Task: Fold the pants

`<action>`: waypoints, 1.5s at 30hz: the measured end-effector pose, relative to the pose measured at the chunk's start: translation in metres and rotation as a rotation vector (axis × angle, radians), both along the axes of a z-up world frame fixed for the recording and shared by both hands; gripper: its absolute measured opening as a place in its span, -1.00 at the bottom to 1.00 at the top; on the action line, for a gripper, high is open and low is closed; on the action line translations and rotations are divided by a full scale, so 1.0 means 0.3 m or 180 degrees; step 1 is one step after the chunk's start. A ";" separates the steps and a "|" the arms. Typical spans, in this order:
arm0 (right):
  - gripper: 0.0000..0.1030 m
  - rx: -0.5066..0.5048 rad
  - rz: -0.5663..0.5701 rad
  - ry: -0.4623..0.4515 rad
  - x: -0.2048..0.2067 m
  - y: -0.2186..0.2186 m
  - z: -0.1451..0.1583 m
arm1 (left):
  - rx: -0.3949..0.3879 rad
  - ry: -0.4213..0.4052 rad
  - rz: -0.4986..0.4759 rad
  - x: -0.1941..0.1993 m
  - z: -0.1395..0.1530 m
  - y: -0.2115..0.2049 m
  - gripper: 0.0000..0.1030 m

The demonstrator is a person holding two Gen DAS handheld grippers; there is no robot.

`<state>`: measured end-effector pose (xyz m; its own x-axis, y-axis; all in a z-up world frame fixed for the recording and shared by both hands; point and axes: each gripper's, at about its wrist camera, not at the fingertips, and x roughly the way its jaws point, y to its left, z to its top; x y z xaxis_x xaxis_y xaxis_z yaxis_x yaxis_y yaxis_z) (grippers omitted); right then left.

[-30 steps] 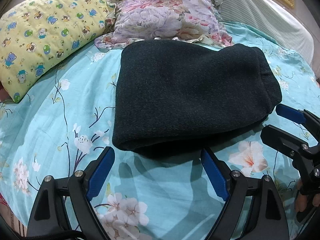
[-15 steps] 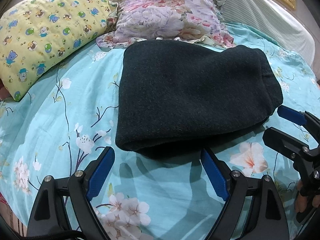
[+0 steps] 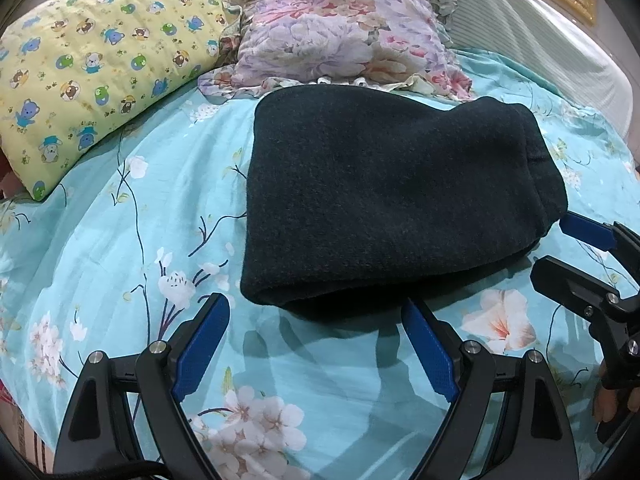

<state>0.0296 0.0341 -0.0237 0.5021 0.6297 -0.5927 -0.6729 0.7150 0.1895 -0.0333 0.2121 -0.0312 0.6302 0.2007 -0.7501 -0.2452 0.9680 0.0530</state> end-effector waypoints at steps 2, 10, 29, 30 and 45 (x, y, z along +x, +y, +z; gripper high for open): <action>0.87 -0.0003 0.0004 -0.0010 0.002 -0.004 0.005 | -0.0047 -0.0007 0.0002 -0.001 0.001 0.007 0.71; 0.87 -0.0072 0.0012 -0.0022 0.009 -0.010 0.031 | -0.0127 -0.0111 0.0094 -0.017 0.038 0.034 0.71; 0.87 -0.0098 -0.0059 -0.0052 0.033 -0.050 0.099 | -0.0154 -0.0193 0.0065 -0.013 0.150 0.008 0.71; 0.87 -0.0104 -0.0062 -0.0056 0.032 -0.049 0.099 | -0.0147 -0.0181 0.0069 -0.009 0.150 0.007 0.71; 0.88 -0.0186 -0.0061 -0.0023 0.065 -0.036 0.101 | -0.0068 -0.0065 0.0138 0.062 0.144 0.007 0.73</action>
<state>0.0490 0.0234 0.0066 0.5181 0.5842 -0.6246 -0.6601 0.7375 0.1423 -0.0148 0.2142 0.0120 0.6365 0.2122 -0.7415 -0.2877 0.9573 0.0270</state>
